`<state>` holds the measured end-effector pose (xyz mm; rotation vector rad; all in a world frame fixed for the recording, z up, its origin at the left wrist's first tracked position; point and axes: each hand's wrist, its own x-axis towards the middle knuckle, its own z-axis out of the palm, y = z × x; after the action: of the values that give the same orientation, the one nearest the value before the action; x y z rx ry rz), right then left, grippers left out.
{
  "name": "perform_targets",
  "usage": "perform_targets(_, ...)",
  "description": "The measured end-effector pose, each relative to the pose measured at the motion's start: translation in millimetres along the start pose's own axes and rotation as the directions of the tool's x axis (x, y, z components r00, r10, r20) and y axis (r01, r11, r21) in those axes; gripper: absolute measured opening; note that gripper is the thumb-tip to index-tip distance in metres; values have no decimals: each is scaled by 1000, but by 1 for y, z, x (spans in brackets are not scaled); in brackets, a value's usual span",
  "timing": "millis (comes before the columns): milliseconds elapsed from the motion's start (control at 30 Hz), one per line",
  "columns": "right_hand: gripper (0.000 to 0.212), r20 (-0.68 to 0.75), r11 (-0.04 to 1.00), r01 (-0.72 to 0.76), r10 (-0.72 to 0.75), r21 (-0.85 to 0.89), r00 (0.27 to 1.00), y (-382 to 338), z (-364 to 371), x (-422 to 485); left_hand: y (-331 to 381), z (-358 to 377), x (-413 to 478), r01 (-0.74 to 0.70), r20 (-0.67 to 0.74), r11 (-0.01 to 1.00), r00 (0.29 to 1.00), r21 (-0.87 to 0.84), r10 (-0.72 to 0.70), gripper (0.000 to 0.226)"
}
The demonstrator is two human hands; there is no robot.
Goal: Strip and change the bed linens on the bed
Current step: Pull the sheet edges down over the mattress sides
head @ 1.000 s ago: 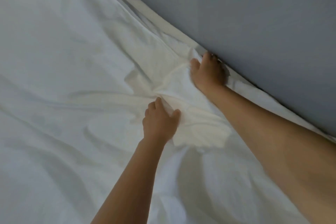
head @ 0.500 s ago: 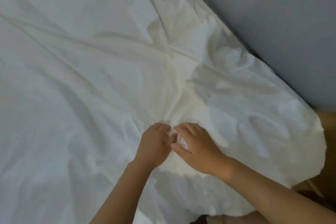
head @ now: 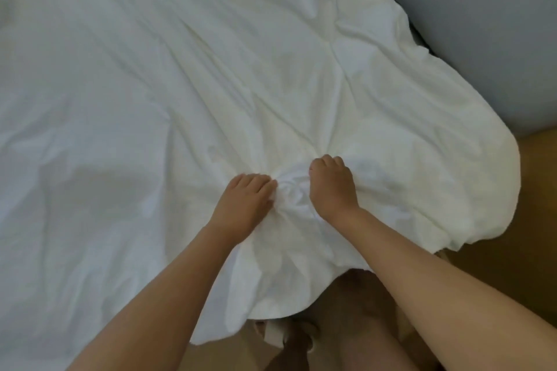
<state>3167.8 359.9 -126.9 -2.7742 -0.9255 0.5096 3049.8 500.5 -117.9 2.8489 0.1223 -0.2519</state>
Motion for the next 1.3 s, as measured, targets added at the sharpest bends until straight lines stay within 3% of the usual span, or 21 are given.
perform_targets(100, 18, -77, 997, 39, -33, 73, 996, -13, 3, -23, 1, 2, 5, 88, -10, 995, 996, -41, -89, 4)
perform_targets(167, 31, -38, 983, 75, -70, 167, 997, -26, 8, -46, 0, 4, 10, 133, -42, 990, 990, -42, -135, 17)
perform_targets(267, 59, 139, 976, 21, -52, 215, 989, -36, 15, -63, 8, -3, 9, 198, -103, 954, 969, -225, -225, 24)
perform_targets(367, 29, 141, 945, -47, 1, 325, 990, -48, 7, -69, 1, -20, -15, 252, -118, 907, 945, -337, -306, 28)
perform_targets(433, 23, 199, 904, 42, -139, 426, 970, -71, 1, -77, -26, -37, -50, 238, -193, 951, 942, -198, -276, 34)
perform_targets(500, 29, 323, 849, 164, -360, 502, 875, -103, 2, -89, -60, -54, -89, 321, -133, 946, 937, -47, -324, 41)
perform_targets(567, 31, 390, 850, 205, -421, 486, 819, -123, 12, -97, -80, -54, -122, 372, 3, 927, 928, 42, -373, 53)
perform_targets(633, 15, 387, 887, 166, -348, 432, 854, -127, 26, -97, -81, -44, -140, 341, 68, 939, 937, 46, -344, 60)
perform_targets(667, 16, 378, 907, 134, -295, 398, 878, -125, 32, -96, -76, -38, -146, 333, 47, 943, 942, 8, -333, 59)
perform_targets(733, 38, 380, 935, 130, -257, 330, 888, -122, 39, -99, -67, -24, -158, 333, -47, 942, 941, -30, -334, 54)
perform_targets(800, 46, 365, 952, 220, -287, 214, 886, -122, 45, -104, -60, -9, -171, 290, -49, 957, 955, -17, -291, 63)
perform_targets(900, 22, 411, 952, 273, -306, 138, 859, -128, 42, -103, -58, 20, -192, 171, -73, 983, 983, 68, -166, 71)
perform_targets(967, 18, 507, 930, 65, -255, 361, 824, -139, 36, -99, -65, 28, -195, 221, -170, 974, 963, 47, -210, 58)
perform_targets(1033, 22, 611, 740, -245, -272, 627, 743, -162, 31, -104, -74, 28, -197, 315, -240, 947, 916, -64, -321, 37)
perform_targets(1067, 22, 628, 671, -316, -286, 671, 724, -175, 31, -107, -78, 24, -199, 345, -238, 933, 902, -102, -359, 24)
perform_targets(1133, 24, 632, 672, -323, -279, 667, 723, -194, 39, -114, -84, 15, -208, 378, -203, 910, 890, -172, -408, 9)
perform_targets(1233, 20, 539, 847, -98, -240, 523, 807, -208, 52, -114, -92, 7, -229, 497, -164, 812, 813, -306, -559, 4)
perform_targets(1300, 13, 460, 888, -32, -207, 459, 864, -211, 59, -113, -102, -1, -246, 543, -214, 770, 752, -335, -623, 7)
